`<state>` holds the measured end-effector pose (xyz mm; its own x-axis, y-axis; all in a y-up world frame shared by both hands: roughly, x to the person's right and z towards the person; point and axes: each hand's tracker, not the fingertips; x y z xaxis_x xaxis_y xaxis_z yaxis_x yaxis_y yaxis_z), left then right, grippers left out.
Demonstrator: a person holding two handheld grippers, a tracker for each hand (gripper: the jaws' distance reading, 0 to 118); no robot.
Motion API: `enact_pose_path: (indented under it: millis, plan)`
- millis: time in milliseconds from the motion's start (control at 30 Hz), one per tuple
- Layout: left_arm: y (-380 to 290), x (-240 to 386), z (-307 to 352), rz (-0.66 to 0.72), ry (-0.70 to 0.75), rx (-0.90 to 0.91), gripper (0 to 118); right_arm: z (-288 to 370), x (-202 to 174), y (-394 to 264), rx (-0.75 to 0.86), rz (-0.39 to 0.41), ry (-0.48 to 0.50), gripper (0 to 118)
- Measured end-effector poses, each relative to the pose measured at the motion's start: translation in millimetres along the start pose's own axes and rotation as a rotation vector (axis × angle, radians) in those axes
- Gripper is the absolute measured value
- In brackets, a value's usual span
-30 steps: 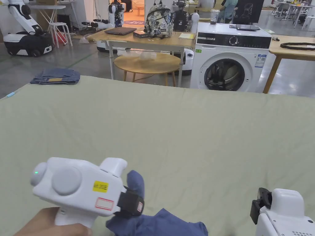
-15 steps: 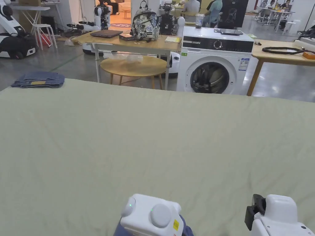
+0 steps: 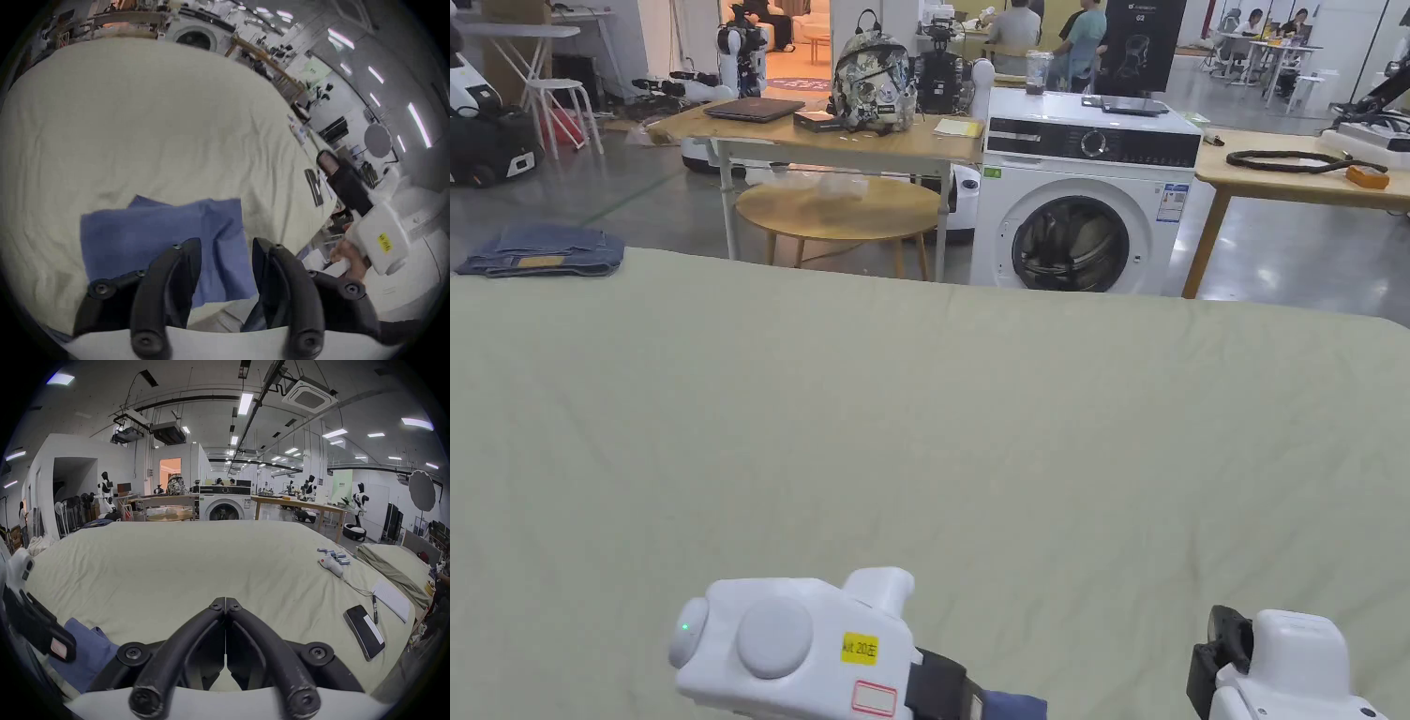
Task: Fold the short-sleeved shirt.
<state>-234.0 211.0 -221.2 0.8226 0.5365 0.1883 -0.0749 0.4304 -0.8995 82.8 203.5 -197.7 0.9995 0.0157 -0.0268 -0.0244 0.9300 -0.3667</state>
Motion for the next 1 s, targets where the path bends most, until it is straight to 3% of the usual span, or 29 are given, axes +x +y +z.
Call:
enact_pose_path:
  millis: [33,67,100,333,633,833,1000]
  plan:
    - [0.0,-5.5,-3.0,0.014,0.000,-0.003,29,-0.1,-0.3,-0.3,0.000,-0.003,0.002,0]
    - [0.2,-11.9,-10.7,0.055,0.004,-0.017,11,0.1,-1.2,-0.4,0.001,-0.005,0.003,0]
    - [-1.8,-18.1,-19.2,0.096,-0.021,-0.028,6,-0.1,-2.2,-0.5,0.000,-0.007,0.003,0]
    - [-27.0,-31.8,-93.8,0.215,-0.220,-0.137,1,-3.2,-5.2,-1.9,-0.007,-0.018,0.014,0]
    - [-41.0,-22.6,-108.7,0.193,-0.172,-0.075,0,-2.8,-10.4,-0.5,0.008,-0.006,0.031,0]
    - [-26.8,-17.6,-53.2,0.068,-0.049,0.113,0,-7.2,-16.8,9.1,0.023,0.002,0.040,0]
    - [-21.8,-22.3,8.2,-0.134,0.294,0.468,0,-14.7,-24.4,23.2,0.056,-0.005,0.044,0]
